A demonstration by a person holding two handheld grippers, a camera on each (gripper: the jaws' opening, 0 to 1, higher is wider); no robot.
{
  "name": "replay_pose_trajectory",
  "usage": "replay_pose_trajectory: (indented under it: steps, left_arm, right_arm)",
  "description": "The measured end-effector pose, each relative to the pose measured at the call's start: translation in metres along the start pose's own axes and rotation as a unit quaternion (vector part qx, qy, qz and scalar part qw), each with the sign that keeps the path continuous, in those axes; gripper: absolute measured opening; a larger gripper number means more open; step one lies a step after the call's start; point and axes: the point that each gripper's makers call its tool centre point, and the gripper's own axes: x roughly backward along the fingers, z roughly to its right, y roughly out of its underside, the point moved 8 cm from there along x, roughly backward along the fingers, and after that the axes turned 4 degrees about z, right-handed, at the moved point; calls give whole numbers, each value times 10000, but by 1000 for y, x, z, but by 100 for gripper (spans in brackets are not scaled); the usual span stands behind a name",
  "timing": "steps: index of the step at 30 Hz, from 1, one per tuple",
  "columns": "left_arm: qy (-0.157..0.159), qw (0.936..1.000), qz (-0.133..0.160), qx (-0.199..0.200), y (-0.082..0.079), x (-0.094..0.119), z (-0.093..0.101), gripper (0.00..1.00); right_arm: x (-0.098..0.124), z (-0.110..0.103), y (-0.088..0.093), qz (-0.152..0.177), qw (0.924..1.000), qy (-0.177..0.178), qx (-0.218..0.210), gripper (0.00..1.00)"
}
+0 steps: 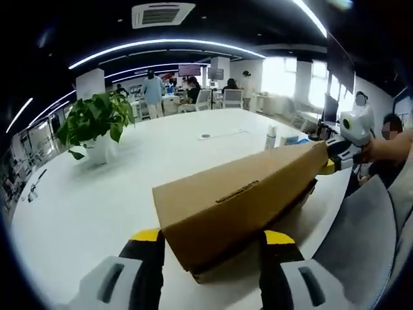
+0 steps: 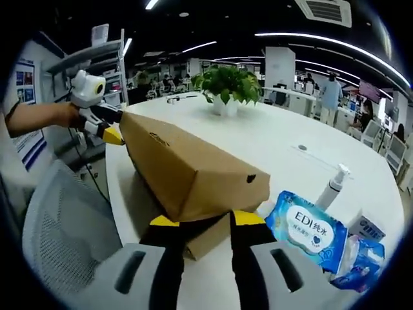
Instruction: Operate the shoe box by opening the lid, removing the specified soft item, and placing it in the target area until the item is outside and the box remains undamaged.
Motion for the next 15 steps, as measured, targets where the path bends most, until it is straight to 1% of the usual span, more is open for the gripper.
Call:
replay_pose_trajectory:
  steps: [3,5,6,11,15]
  left_arm:
    - [28,10000,-44,53,3,-2,0,61]
    - [53,9999,-73,128,5,-3,2,61]
    - [57,9998,-94,143,5,-4,5,61]
    - [42,9999,-137,64,9,-5,9,61]
    - [45,9997,-229,69,13,-8,12,60]
  right_arm:
    - [-2,-5,5,-84,9997,-195,-84,24]
    - [-4,-6,8,-101,9998,-179,-41,29]
    - [-5,-6,9,-132,9998,-166,-34,29]
    - [-5,-6,12,-189,9997,-134,13,29]
    - [-4,-5,14,-259,9996,-83,70,29]
